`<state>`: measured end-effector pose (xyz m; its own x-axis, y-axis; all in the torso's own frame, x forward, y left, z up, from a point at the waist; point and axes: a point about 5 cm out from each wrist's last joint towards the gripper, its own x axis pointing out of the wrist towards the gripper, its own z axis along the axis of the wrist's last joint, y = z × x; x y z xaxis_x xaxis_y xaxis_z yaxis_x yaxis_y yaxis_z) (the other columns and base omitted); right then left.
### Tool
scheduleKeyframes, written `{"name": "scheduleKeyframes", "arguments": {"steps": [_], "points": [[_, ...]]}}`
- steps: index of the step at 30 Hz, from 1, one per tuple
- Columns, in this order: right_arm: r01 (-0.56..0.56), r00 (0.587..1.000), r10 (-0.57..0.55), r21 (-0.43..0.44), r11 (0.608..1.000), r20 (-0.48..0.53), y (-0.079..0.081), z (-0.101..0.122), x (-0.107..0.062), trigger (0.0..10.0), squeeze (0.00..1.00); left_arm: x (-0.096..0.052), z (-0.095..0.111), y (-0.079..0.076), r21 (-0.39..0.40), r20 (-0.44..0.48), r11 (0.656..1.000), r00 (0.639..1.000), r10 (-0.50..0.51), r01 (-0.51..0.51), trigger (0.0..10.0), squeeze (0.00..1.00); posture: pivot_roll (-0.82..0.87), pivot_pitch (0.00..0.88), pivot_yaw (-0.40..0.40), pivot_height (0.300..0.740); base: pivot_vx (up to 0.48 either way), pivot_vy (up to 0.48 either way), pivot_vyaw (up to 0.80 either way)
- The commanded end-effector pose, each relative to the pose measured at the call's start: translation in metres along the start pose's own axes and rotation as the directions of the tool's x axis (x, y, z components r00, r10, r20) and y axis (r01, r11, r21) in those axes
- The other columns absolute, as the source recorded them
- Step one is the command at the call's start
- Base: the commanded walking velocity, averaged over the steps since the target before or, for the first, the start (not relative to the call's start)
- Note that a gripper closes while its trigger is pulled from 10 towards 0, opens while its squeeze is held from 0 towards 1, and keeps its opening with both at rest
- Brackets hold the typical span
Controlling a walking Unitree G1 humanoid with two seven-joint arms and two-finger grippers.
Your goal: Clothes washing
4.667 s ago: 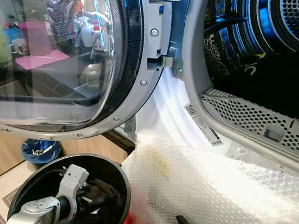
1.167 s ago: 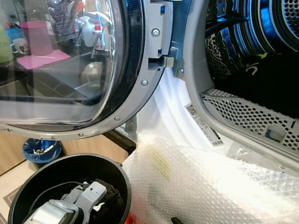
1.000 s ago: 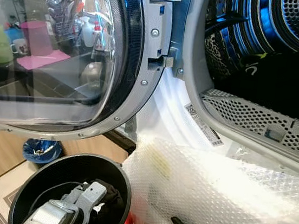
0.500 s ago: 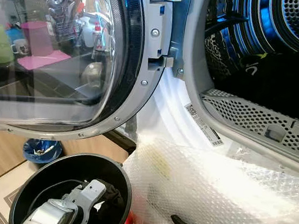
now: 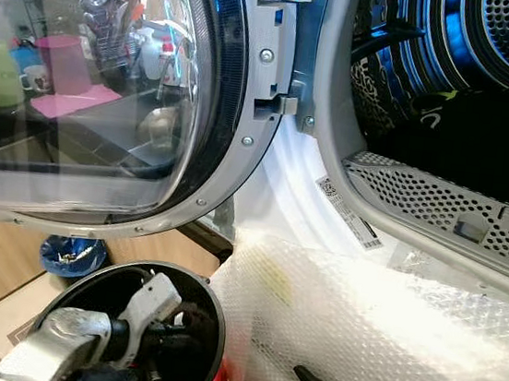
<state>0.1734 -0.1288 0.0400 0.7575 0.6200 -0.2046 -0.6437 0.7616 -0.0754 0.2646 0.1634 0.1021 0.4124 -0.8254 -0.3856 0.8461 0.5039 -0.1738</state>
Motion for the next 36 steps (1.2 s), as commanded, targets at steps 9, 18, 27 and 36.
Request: {"name": "scheduleKeyframes", "arguments": {"steps": [9,18,27,36], "points": [[-0.004,1.000,0.004,0.010,1.000,-0.018,-0.002,-0.005,0.001,10.0,0.00,-0.017,0.033,-0.038,-0.050,0.072,0.922,0.922,-0.381,0.385,0.0,0.00,0.14,0.000,0.098,0.740,0.000,0.000,0.00],[-0.005,1.000,0.005,0.010,1.000,-0.018,-0.002,-0.006,0.000,10.0,0.00,-0.015,0.024,-0.007,-0.061,0.020,0.995,0.996,-0.084,0.085,0.0,0.00,0.14,0.000,0.095,0.740,0.000,0.000,0.00],[-0.005,1.000,0.005,0.005,1.000,-0.017,-0.005,-0.006,0.001,10.0,0.00,-0.027,0.031,-0.031,-0.081,0.071,0.938,0.941,-0.332,0.337,0.0,0.00,0.14,0.000,0.094,0.740,0.000,0.000,0.00],[-0.020,1.000,0.020,0.006,1.000,-0.021,-0.004,-0.007,0.001,10.0,0.00,-0.050,0.032,-0.042,-0.070,0.027,0.891,0.893,-0.449,0.449,0.0,0.00,0.15,0.000,0.092,0.740,0.000,0.000,0.00]]}}
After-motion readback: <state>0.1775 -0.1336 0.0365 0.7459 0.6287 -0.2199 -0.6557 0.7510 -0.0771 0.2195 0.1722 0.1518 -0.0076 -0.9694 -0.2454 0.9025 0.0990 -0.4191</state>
